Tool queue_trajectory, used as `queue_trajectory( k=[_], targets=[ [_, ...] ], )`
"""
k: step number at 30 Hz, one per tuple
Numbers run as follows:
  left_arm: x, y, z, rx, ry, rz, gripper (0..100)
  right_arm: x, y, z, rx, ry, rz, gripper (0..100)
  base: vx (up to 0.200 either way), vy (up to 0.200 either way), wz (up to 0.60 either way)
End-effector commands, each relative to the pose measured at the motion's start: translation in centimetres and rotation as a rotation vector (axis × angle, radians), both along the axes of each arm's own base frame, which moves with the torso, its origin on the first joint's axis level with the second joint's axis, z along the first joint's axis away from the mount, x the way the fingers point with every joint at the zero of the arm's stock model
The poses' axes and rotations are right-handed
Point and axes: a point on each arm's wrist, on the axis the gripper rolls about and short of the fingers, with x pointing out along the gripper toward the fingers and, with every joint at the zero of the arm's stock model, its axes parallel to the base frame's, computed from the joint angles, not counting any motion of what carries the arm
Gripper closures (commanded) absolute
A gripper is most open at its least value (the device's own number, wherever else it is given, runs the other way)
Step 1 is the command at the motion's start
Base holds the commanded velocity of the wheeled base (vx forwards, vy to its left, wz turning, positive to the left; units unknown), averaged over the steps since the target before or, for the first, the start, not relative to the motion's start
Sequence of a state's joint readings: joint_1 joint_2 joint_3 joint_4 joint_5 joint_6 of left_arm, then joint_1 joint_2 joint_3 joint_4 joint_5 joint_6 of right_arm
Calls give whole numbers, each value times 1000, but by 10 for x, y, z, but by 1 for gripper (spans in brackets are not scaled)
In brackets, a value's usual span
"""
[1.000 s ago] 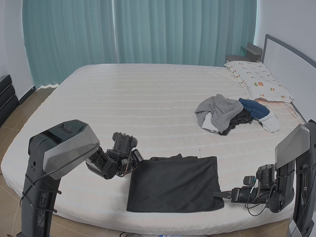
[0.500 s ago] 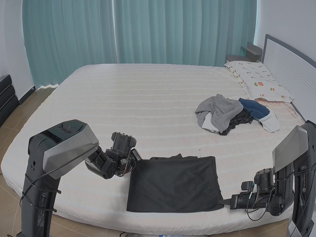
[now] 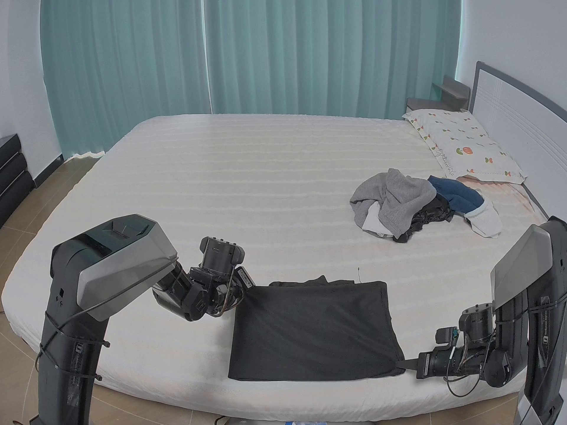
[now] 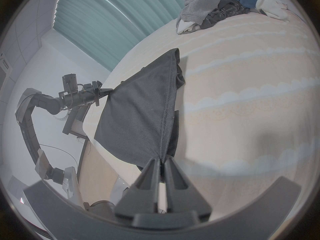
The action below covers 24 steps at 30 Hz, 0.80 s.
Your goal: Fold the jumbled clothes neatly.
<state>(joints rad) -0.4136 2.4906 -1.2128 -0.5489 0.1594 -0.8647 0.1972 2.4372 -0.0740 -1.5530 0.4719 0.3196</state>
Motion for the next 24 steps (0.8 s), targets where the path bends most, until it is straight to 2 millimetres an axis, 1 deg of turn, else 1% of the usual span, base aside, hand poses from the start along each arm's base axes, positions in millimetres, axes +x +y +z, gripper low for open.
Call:
queue_trajectory(
  k=[1,2,7,8,9,10,11,12,13,14,17,20,24],
  targets=[
    [-1,0,-1,2,2,-1,100,1,0,-1,-2,-7,4,0,0,0,0],
    [-1,0,-2,5,6,-2,0,2,0,-1,-3,-11,5,0,0,0,0],
    [-2,1,-1,4,7,-3,0,4,1,0,1,-24,4,0,0,0,0],
    [-2,1,-1,4,7,-3,0,22,0,10,37,-104,-29,0,0,0,0],
    [-2,1,-1,4,7,-3,0,22,0,10,37,-104,-29,0,0,0,0],
    [-2,0,-1,2,4,-2,0,41,1,16,105,-140,-93,0,0,0,0],
    [-1,0,-1,1,3,-2,0,50,2,16,132,-146,-119,0,0,0,0],
    [-1,0,0,-2,0,0,0,68,4,13,172,-158,-178,0,0,0,0],
    [-1,0,0,-3,-1,0,0,81,6,9,195,-162,-228,0,0,0,0],
    [-1,0,0,-3,-1,0,0,84,6,7,198,-163,-241,0,0,0,0],
    [0,0,1,-6,-7,2,0,111,11,-3,206,-188,-352,0,0,0,0],
    [-1,0,1,-5,-5,2,0,126,13,-5,200,-200,-395,0,0,0,0],
    [-1,0,1,-6,-5,3,0,141,15,-6,254,-199,-442,0,0,0,0]
  ],
)
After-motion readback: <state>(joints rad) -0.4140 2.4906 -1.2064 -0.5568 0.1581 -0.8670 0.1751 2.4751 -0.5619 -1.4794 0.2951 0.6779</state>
